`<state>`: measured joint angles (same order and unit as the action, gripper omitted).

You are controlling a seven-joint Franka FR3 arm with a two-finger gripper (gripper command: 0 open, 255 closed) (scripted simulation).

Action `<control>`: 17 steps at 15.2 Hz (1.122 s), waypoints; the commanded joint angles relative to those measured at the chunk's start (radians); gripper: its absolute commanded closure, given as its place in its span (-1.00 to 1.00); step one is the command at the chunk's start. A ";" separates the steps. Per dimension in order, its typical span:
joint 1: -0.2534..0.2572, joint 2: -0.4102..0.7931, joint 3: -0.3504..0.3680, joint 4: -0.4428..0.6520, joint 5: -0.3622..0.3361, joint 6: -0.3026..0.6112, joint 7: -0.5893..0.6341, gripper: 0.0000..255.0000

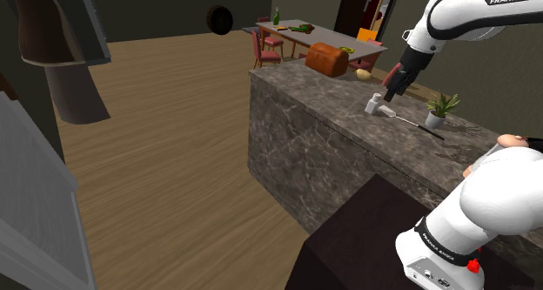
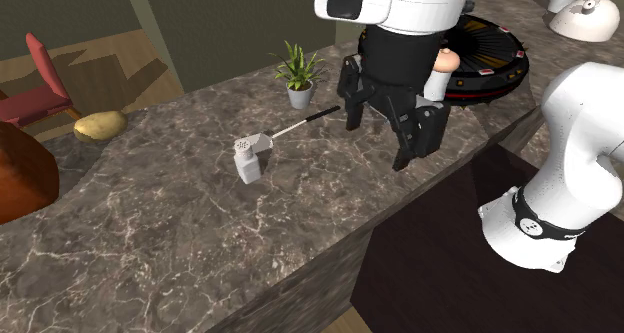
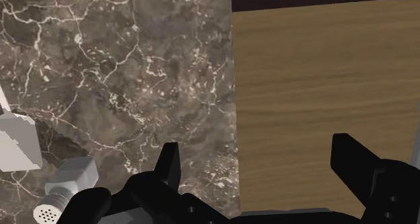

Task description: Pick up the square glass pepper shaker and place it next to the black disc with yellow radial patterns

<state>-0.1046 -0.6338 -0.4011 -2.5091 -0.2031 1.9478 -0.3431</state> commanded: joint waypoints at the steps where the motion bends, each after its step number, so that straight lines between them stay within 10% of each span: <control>1: 0.003 0.056 -0.049 0.017 -0.004 0.062 -0.048 -1.00; 10: 0.075 0.364 -0.289 0.142 0.126 0.311 -0.323 -1.00; 17: 0.119 0.709 -0.432 0.328 0.509 0.393 -0.690 -1.00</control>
<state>0.0186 0.0196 -0.8204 -2.2106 0.2317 2.3345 -0.9668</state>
